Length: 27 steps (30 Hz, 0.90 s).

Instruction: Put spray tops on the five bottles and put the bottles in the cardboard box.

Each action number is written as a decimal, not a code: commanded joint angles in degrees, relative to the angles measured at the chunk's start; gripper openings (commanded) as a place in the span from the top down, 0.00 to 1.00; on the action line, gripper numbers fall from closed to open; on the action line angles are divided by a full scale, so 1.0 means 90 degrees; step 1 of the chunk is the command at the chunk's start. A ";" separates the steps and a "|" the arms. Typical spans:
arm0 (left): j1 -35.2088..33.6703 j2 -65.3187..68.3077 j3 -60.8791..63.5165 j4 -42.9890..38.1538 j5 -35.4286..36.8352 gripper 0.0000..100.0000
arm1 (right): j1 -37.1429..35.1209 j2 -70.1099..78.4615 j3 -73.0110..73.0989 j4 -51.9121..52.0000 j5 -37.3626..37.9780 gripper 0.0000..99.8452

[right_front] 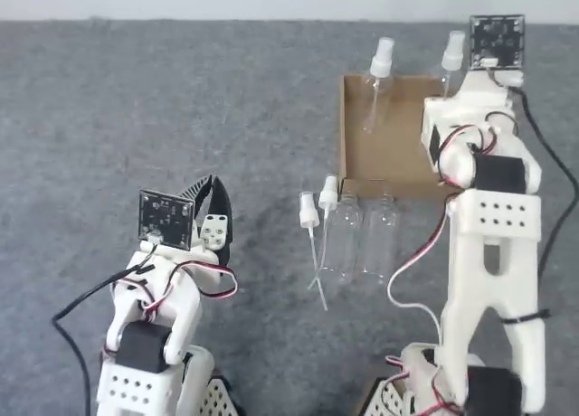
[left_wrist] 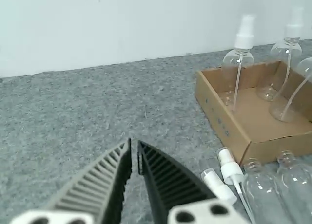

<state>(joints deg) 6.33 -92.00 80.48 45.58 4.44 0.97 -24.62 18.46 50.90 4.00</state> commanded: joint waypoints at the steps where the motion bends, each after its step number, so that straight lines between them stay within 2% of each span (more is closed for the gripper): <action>1: -0.0029 -0.0059 -0.0044 -0.0186 0.0039 0.99 | -0.0337 -0.0650 -0.0410 0.0864 0.0078 0.77; 8: -0.0029 -0.0059 -0.0044 -0.0176 0.0039 0.99 | -0.1118 -0.0962 -0.0400 0.3209 0.0098 0.76; 13: -0.0029 -0.0059 -0.0034 -0.0176 0.0039 0.99 | -0.1568 -0.0943 -0.0068 0.3814 0.0098 0.76; 16: -0.0029 -0.0059 0.0015 -0.0176 0.0039 0.99 | -0.1822 -0.0933 0.0733 0.3306 0.0049 0.76; 19: -0.0029 -0.0059 0.0015 -0.0176 0.0039 0.99 | -0.1919 -0.0933 0.1807 0.2271 -0.0029 0.76; 22: -0.0029 -0.0059 0.0015 -0.0176 0.0039 0.99 | -0.1890 -0.0933 0.2667 0.1382 -0.0537 0.76; 27: -0.0029 -0.0059 0.0015 -0.0176 0.0039 0.99 | -0.1919 -0.0923 0.3331 0.0806 -0.0860 0.76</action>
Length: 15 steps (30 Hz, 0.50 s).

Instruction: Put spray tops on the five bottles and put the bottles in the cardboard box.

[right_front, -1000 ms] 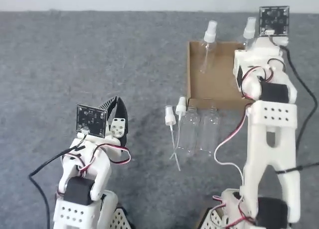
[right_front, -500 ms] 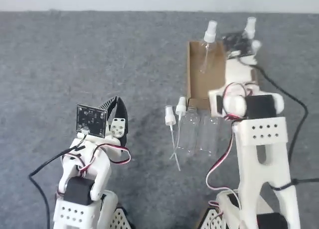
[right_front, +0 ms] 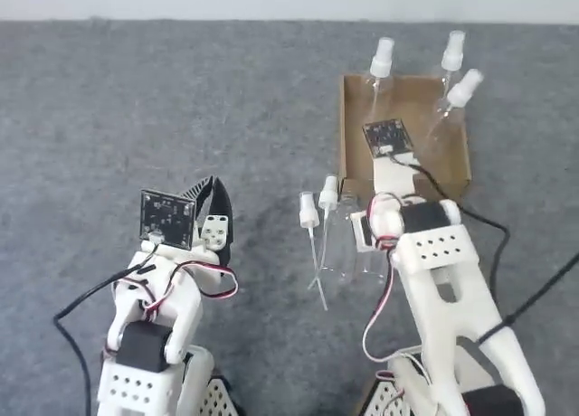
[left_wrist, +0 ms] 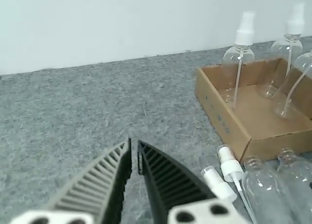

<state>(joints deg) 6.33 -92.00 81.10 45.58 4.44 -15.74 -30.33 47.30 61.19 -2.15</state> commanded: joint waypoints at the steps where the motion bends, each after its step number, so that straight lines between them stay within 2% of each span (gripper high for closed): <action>1: -0.0029 -0.0059 -0.0054 -0.0176 0.0039 0.99 | -0.0063 -0.0288 0.0234 -0.0366 -0.0176 0.76; 9: -0.0029 -0.0068 -0.0054 -0.0176 0.0049 0.99 | 0.0015 -0.0288 0.1416 -0.0972 -0.0127 0.78; 15: -0.0029 -0.0059 -0.0044 -0.0176 0.0059 0.99 | 0.0913 -0.0366 0.1465 -0.0943 -0.0098 0.95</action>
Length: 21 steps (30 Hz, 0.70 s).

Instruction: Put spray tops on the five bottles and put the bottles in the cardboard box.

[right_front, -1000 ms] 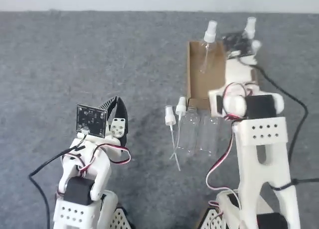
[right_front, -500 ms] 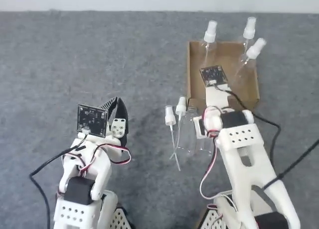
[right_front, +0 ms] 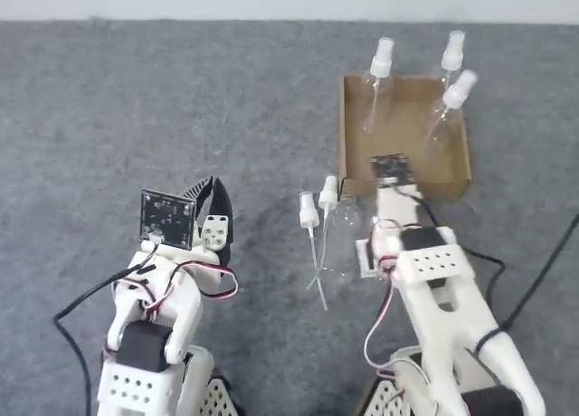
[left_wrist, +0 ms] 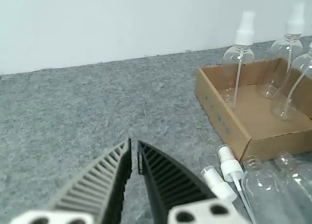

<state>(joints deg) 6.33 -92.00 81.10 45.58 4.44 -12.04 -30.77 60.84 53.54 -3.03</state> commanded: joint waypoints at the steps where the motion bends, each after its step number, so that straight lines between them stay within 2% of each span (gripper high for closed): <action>1: -0.0029 -0.0059 -0.0044 -0.0176 0.0059 0.99 | 0.0747 -0.0317 -0.0039 -0.0034 0.0117 0.96; 8: -0.0029 -0.0059 -0.0044 -0.0176 0.0059 0.99 | 0.2379 -0.0327 -0.0078 0.0718 0.2383 0.98; 13: -0.0029 -0.0068 -0.0044 -0.0176 0.0059 0.99 | 0.4274 -0.0298 -0.0293 0.0630 0.3780 0.98; 17: -0.0029 -0.0059 -0.0044 -0.0176 0.0059 0.99 | 0.5407 -0.0249 -0.0752 0.0210 0.4259 0.96; 21: -0.0029 -0.0059 -0.0044 -0.0176 0.0059 0.99 | 0.5416 -0.0220 -0.0821 -0.0122 0.4269 0.91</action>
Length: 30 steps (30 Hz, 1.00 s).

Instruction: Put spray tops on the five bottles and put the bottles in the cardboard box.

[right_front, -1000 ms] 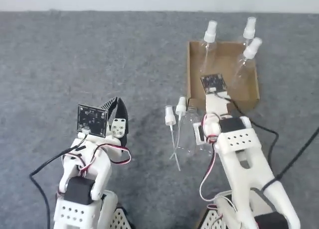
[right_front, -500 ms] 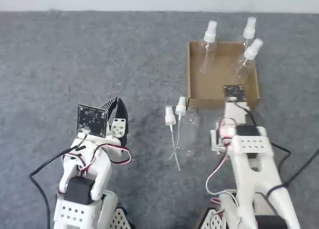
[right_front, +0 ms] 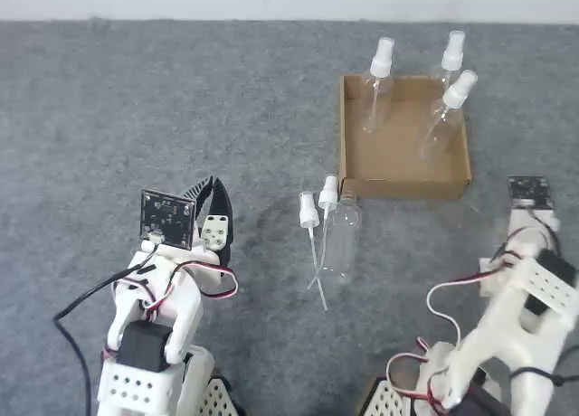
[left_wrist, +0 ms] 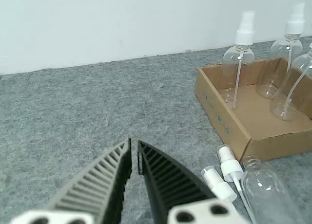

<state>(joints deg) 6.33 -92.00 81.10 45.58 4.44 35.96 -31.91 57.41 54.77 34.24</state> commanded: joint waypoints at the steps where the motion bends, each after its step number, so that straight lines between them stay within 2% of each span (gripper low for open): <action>1: -0.0029 -0.0059 -0.0044 -0.0176 0.0059 0.99 | 0.0034 -0.0034 -0.0469 -0.0278 0.0127 0.91; 8: -0.0029 -0.0068 -0.0054 -0.0078 0.0078 0.99 | -0.0103 0.1079 -0.1074 -0.0239 0.0127 0.89; 15: -0.0010 -0.0029 -0.0386 0.0244 -0.0010 0.99 | -0.0122 0.1353 -0.1563 0.0444 0.0156 0.68; 19: -0.0010 -0.0029 -0.0484 0.0596 -0.0430 0.99 | -0.0230 0.1353 -0.1690 0.0523 0.0127 0.61; 22: -0.0020 -0.0049 -0.0493 0.0801 -0.0420 0.99 | -0.0405 0.1353 -0.1709 0.0542 0.0098 0.64; 27: -0.0078 -0.0098 -0.0405 0.0860 -0.0410 0.99 | -0.0737 0.1060 -0.1788 0.0542 -0.0488 0.78; 30: -0.0078 -0.0098 -0.0093 0.0811 -0.0410 0.99 | -0.0943 0.0484 -0.1788 0.1050 -0.0879 0.84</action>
<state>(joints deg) 5.80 -92.09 81.01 53.14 1.10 29.54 -21.54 44.40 60.13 29.85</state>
